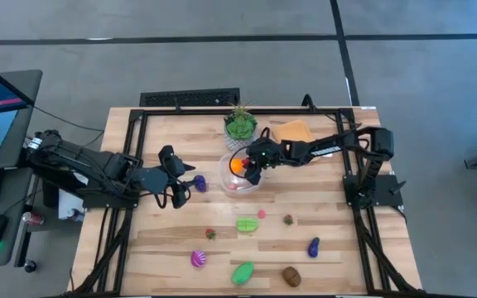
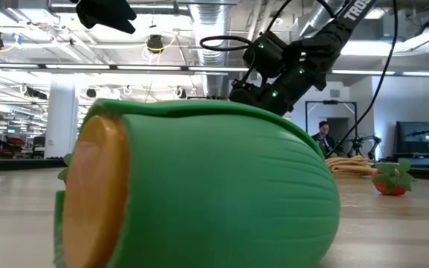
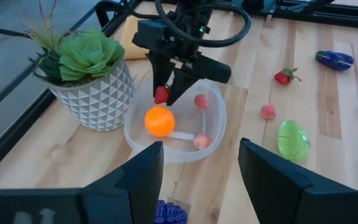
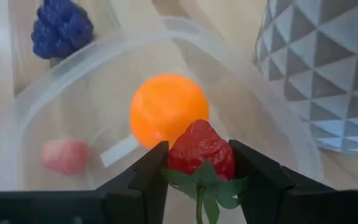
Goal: Pick and placing Produce into tupperware
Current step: Put the top right red strawberry into the transparent bin, then put the right red strawberry into the transparent bin
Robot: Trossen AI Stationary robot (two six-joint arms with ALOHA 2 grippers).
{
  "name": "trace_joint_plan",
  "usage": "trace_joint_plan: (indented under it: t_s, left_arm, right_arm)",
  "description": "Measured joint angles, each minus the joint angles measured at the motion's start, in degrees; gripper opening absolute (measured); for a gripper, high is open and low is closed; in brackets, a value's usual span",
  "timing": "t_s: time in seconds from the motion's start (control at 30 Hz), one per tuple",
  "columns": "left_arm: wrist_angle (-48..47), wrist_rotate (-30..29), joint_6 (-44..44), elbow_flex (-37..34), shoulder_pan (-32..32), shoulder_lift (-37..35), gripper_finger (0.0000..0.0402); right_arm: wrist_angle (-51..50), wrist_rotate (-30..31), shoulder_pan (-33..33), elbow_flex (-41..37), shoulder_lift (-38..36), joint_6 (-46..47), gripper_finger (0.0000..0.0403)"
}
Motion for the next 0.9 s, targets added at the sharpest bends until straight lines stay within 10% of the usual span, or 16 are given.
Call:
trace_joint_plan:
  t_s: [0.9]
  left_arm:
    - [-0.3, -0.4, 0.3, 0.0, 0.0, 0.0, 0.0199]
  right_arm:
    - [-14.5, -3.0, 0.2, 0.0, -14.4, -6.9, 0.0217]
